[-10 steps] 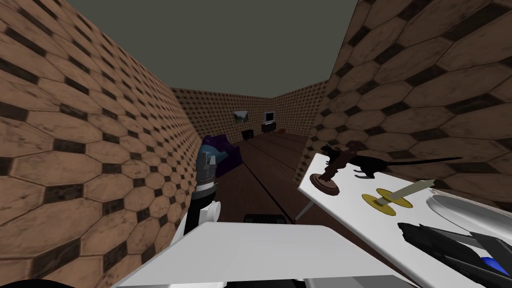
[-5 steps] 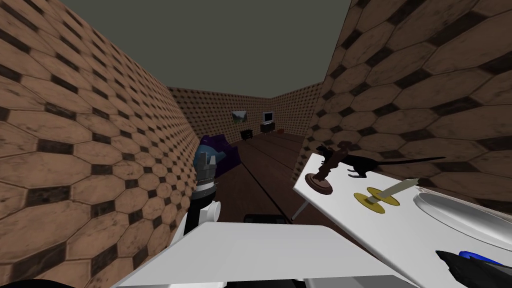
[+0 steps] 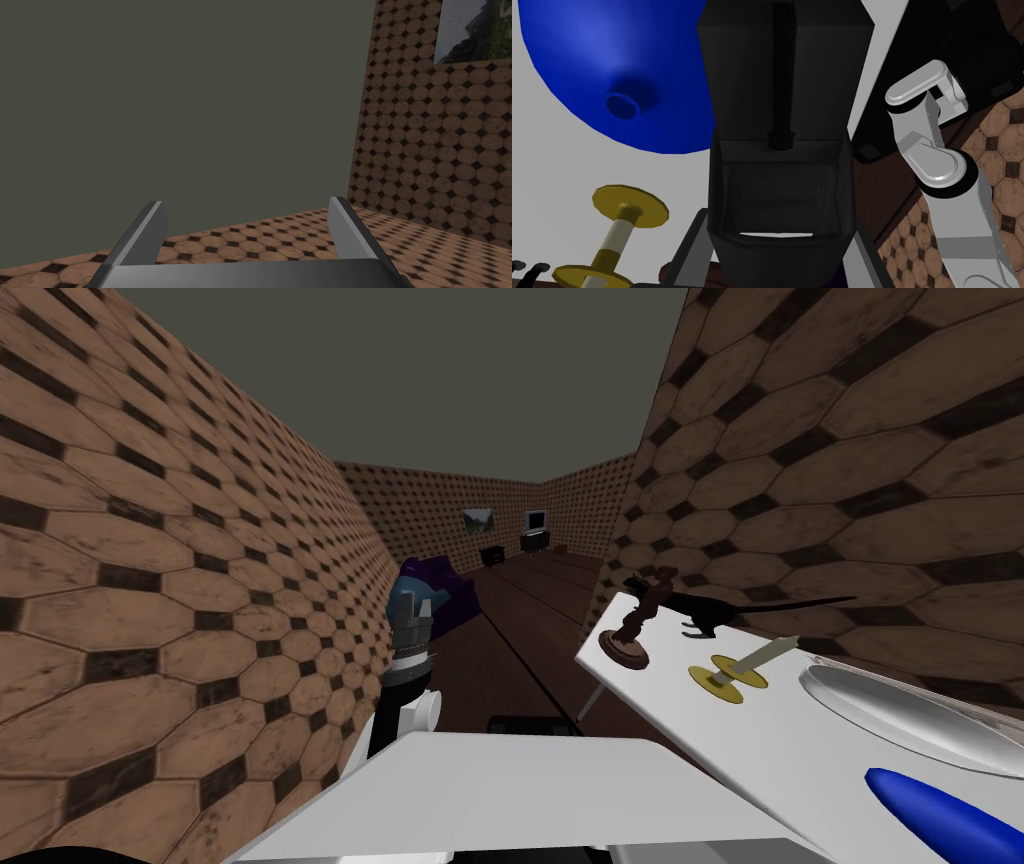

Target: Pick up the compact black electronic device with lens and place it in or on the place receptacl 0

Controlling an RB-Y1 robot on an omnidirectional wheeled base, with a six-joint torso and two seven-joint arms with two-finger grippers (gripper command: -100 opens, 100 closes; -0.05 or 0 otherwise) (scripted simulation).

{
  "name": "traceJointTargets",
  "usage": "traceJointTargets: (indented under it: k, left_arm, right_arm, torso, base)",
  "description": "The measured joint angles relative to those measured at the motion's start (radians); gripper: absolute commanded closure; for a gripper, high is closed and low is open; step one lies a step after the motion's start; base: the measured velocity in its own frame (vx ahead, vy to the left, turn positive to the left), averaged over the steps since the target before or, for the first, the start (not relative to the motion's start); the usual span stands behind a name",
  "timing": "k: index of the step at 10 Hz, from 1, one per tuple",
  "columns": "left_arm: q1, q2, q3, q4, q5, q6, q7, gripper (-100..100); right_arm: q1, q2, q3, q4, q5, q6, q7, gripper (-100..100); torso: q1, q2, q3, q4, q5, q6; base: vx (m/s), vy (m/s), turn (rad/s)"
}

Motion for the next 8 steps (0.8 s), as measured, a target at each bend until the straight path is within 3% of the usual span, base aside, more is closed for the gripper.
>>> traceJointTargets:
  k: [1,2,3,5,8]
  left_arm:
    - [0.000,0.000,0.000,0.000,0.000,0.000,0.000,0]
    - [0.000,0.000,0.000,0.000,0.000,0.000,0.000,0]
    - [0.000,0.000,0.000,0.000,0.000,0.000,0.000,0]
    - [0.000,0.000,0.000,0.000,0.000,0.000,0.000,0]
    - [0.000,0.000,0.000,0.000,0.000,0.000,0.000,0]
  right_arm:
    - [0.048,-0.015,-0.007,-0.006,-0.031,0.006,0.008,100]
    - [0.027,0.006,0.009,0.020,0.006,0.016,-0.006,100]
    - [0.064,-0.004,0.006,0.024,-0.018,0.023,-0.001,100]
    - [0.065,0.002,0.013,0.044,-0.007,0.024,-0.008,100]
    - [0.115,-0.007,0.008,0.055,-0.034,0.027,-0.002,100]
  torso:
    - [0.001,-0.001,0.000,0.000,0.000,0.000]
    - [-0.001,0.002,0.001,0.001,0.001,0.001]
    - [0.000,0.003,0.002,0.001,0.001,0.001]
    - [0.005,-0.003,-0.001,0.000,0.002,-0.001]
    - [0.008,-0.005,-0.002,0.000,0.003,-0.003]
  base:
    - [-0.131,-0.111,0.042]
    - [-0.137,-0.116,0.012]
    - [-0.059,-0.059,-0.008]
    - [-0.035,-0.027,0.005]
    - [-0.049,-0.036,0.015]
